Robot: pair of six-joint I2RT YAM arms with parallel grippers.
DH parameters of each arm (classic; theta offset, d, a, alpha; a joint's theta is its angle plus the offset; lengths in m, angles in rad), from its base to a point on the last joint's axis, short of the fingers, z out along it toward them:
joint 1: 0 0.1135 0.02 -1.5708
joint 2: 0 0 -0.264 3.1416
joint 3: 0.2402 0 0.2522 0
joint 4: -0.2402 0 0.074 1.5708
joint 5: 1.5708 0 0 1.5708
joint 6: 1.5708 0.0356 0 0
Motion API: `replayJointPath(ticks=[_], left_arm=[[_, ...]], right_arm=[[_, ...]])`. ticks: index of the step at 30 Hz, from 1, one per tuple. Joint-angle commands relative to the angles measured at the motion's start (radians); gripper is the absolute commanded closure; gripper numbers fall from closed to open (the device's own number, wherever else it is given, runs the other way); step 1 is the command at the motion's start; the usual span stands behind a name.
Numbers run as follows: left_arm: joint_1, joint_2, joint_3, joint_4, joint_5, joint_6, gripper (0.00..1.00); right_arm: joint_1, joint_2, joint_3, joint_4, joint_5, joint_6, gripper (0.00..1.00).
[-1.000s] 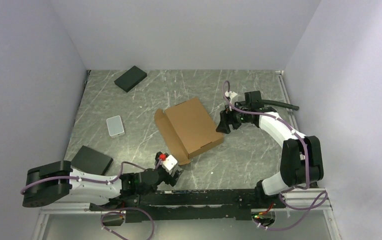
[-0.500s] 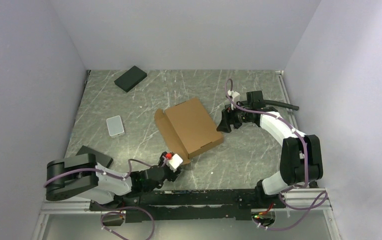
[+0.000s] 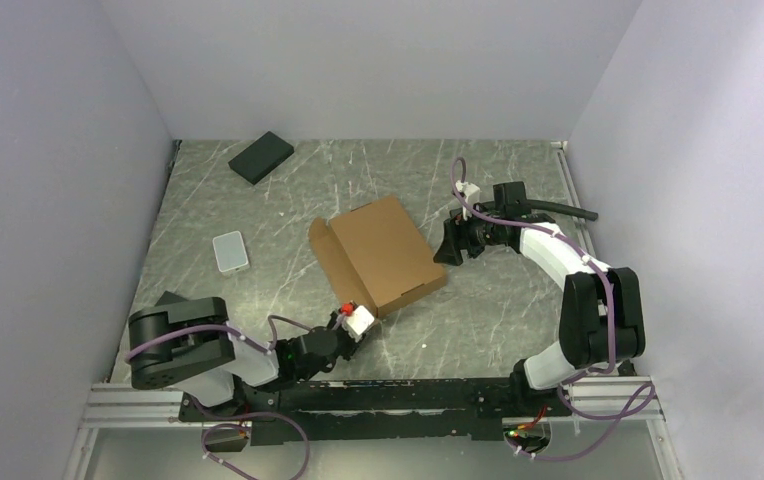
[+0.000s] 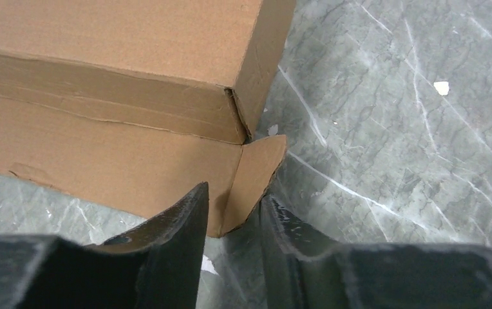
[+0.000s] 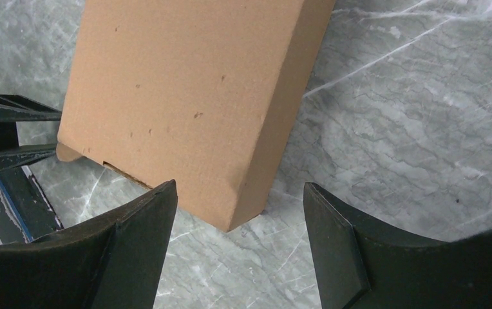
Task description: Fold the paper box
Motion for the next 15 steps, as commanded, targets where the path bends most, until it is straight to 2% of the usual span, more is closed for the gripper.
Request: replayJointPath(ticks=[1, 6, 15], left_arm=[[0.006, 0.039, 0.030, 0.111, 0.008, -0.019, 0.69], [0.009, 0.031, 0.038, 0.066, 0.014, -0.084, 0.81], [0.032, 0.011, 0.057, -0.001, 0.042, -0.147, 0.90]], right_arm=[[-0.003, 0.002, 0.006, 0.025, -0.022, 0.003, 0.25], [-0.003, -0.002, 0.007, 0.022, -0.024, 0.000, 0.25], [0.000, -0.030, -0.001, 0.025, -0.078, -0.012, 0.21]])
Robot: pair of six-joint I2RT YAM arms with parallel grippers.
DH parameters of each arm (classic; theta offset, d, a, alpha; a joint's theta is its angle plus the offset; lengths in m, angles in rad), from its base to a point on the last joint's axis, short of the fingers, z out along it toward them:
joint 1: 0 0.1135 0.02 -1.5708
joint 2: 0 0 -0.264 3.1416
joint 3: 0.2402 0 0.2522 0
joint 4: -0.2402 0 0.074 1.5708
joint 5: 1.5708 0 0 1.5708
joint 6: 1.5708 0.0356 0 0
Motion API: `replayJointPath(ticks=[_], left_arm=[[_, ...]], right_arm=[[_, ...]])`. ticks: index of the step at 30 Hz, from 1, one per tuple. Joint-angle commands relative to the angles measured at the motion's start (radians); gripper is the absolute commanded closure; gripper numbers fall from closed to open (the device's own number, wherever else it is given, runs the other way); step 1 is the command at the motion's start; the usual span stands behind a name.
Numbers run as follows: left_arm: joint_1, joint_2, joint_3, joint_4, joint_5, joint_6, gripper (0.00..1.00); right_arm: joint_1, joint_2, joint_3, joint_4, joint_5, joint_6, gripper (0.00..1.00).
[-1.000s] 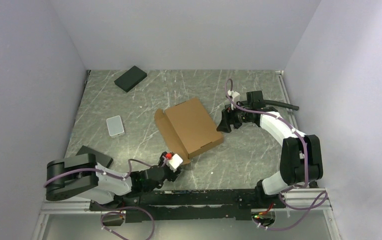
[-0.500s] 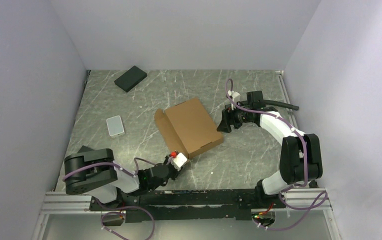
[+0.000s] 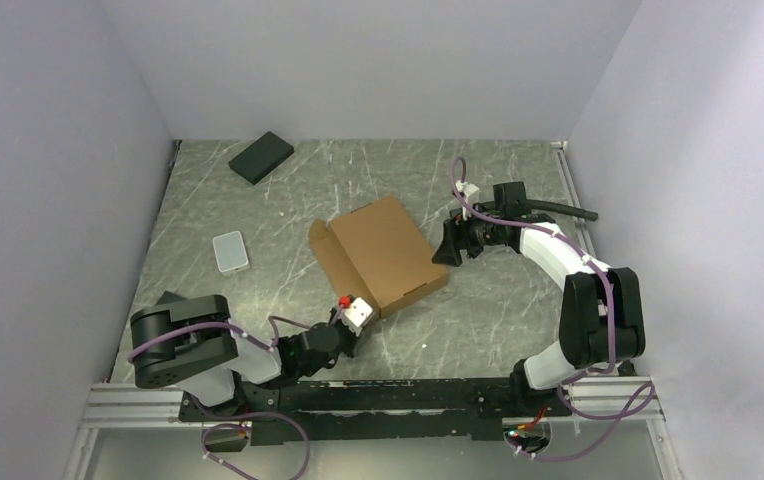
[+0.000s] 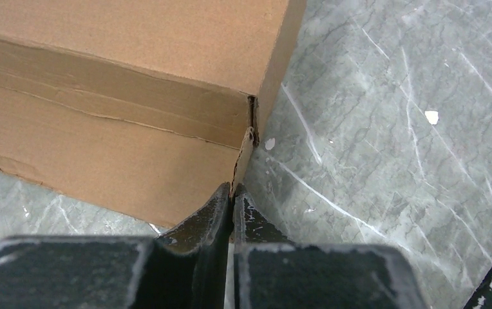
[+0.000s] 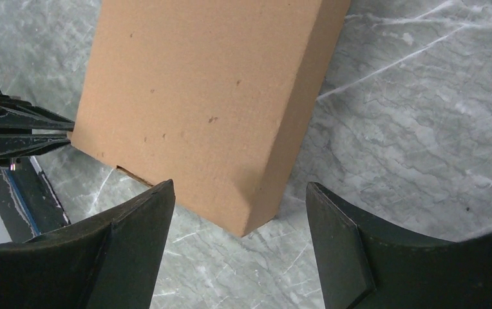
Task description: Fold the paper box
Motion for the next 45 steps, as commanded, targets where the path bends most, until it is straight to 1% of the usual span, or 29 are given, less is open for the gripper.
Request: replayJointPath(ticks=[1, 6, 15, 20, 26, 32, 41, 45], left_arm=[[0.016, -0.027, 0.047, -0.043, 0.036, -0.047, 0.91], [0.022, -0.052, 0.064, -0.093, 0.053, -0.045, 0.93], [0.022, -0.056, 0.078, -0.106, 0.085, -0.021, 0.94], [0.022, -0.058, 0.085, -0.111, 0.097, -0.004, 0.95], [0.022, -0.075, 0.085, -0.125, 0.105, 0.012, 0.96], [0.022, -0.074, 0.094, -0.129, 0.117, 0.028, 0.96], [0.022, -0.066, 0.124, -0.158, 0.117, 0.054, 0.96], [0.022, -0.078, 0.150, -0.218, 0.119, 0.067, 0.96]], right_arm=[[0.000, -0.026, -0.002, 0.028, -0.052, -0.004, 0.21], [0.000, 0.021, 0.000, 0.039, -0.033, 0.016, 0.21], [0.000, 0.075, 0.000, 0.056, -0.008, 0.054, 0.23], [0.001, 0.108, 0.004, 0.045, -0.038, 0.055, 0.26], [0.003, 0.122, 0.003, 0.045, -0.041, 0.056, 0.29], [0.007, 0.136, 0.004, 0.043, -0.035, 0.058, 0.34], [0.012, 0.135, 0.003, 0.045, -0.037, 0.059, 0.35], [0.018, 0.135, 0.003, 0.045, -0.031, 0.059, 0.36]])
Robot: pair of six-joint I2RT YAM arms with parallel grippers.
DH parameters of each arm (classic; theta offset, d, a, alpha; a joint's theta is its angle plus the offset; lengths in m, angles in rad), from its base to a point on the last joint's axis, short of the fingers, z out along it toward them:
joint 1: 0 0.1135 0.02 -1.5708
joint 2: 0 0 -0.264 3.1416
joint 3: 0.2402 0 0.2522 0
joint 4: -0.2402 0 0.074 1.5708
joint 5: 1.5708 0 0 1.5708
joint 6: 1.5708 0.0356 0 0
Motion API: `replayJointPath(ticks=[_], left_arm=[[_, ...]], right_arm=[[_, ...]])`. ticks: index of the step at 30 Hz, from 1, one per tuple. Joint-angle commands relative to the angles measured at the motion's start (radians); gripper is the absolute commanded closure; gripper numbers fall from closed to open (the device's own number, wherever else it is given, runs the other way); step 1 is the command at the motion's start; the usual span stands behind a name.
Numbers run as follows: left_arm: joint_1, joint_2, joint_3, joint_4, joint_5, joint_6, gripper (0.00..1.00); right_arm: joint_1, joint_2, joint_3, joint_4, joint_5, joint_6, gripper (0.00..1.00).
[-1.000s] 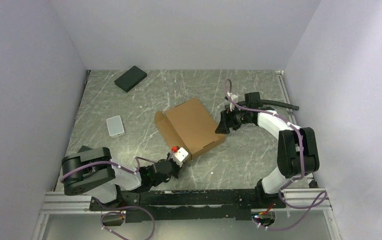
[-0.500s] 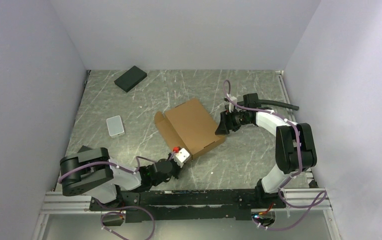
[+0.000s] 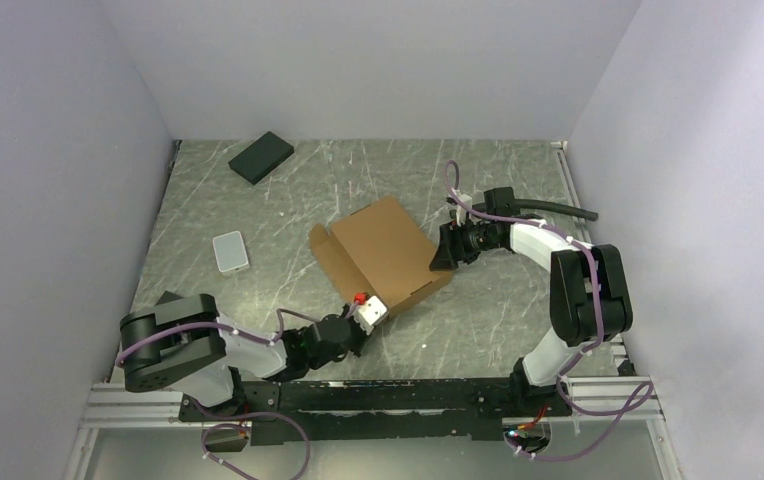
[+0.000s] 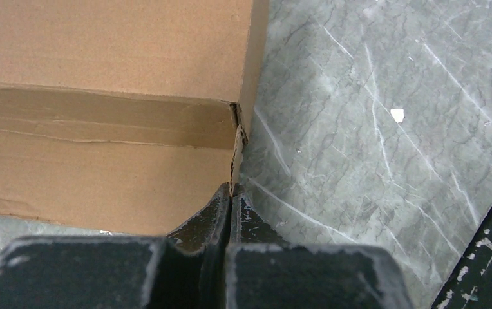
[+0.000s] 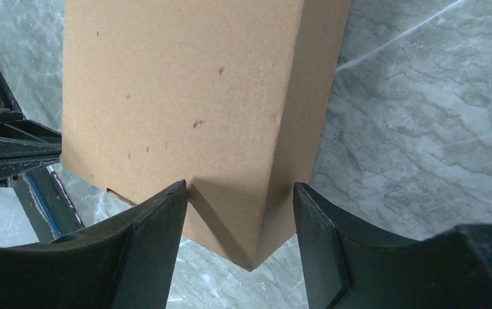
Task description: Fold the paper box
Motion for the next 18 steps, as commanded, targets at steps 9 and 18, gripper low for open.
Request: replayJointPath(ticks=[9, 18], left_arm=[[0.001, -0.020, 0.081, -0.072, 0.013, 0.061, 0.97], [0.001, -0.045, 0.132, -0.178, -0.004, 0.041, 0.98]], right_arm=[[0.019, 0.005, 0.004, 0.025, 0.004, 0.002, 0.38], [0.028, 0.003, 0.004, 0.020, 0.001, -0.005, 0.40]])
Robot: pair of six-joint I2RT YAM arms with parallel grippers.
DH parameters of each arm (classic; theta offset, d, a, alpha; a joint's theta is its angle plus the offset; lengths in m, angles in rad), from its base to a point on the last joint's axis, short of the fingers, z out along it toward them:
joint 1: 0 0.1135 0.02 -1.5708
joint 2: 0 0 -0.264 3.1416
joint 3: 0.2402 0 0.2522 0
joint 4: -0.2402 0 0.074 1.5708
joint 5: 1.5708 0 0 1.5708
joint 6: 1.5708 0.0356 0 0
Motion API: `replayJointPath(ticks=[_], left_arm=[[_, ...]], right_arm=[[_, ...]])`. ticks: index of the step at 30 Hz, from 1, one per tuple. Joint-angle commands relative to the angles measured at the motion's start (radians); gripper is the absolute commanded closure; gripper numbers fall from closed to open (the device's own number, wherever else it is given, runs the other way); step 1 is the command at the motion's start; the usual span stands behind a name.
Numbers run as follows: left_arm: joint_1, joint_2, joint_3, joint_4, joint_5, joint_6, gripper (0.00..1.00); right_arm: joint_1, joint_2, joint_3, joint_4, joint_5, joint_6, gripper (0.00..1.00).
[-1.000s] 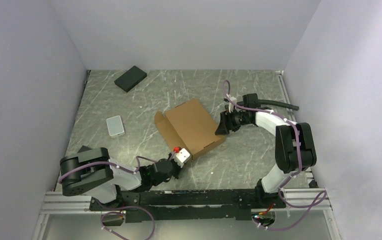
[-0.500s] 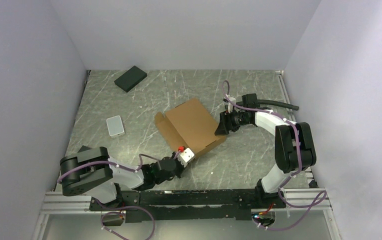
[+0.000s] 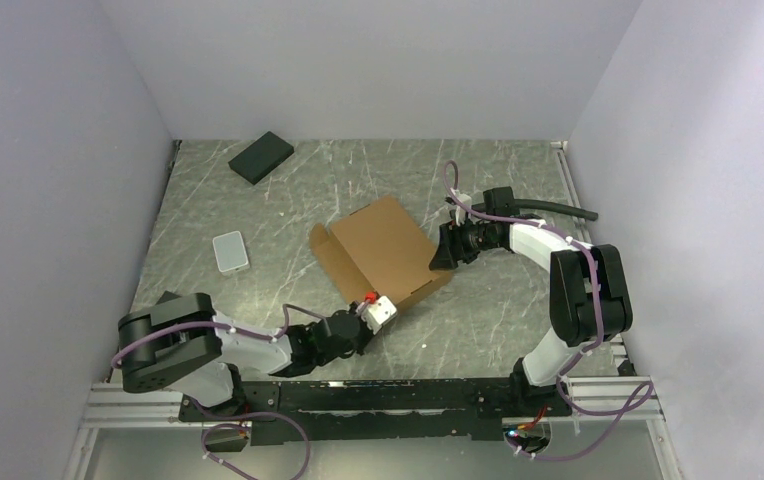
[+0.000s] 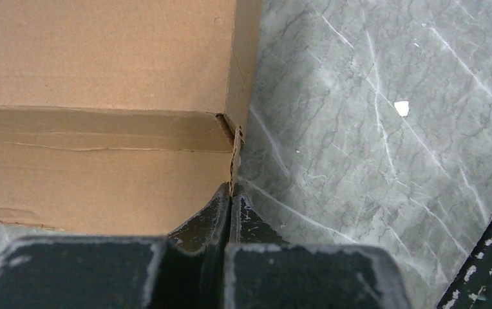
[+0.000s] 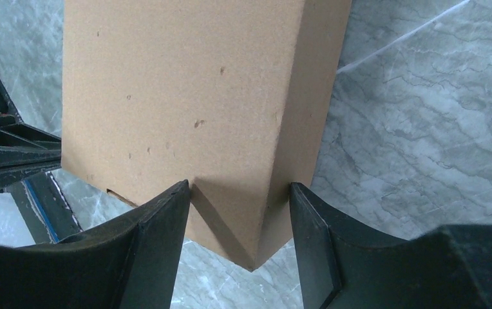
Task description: Fold the paper box
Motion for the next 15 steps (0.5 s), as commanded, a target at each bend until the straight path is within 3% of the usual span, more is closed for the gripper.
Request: replayJointPath(ticks=[1, 15], left_arm=[[0.001, -0.047, 0.052, -0.032, -0.018, -0.017, 0.98], [0.023, -0.070, 0.037, -0.052, -0.014, -0.108, 1.00]], right_arm=[[0.017, 0.001, 0.004, 0.011, -0.007, -0.006, 0.40], [0.019, 0.000, 0.004, 0.011, 0.013, -0.005, 0.41]])
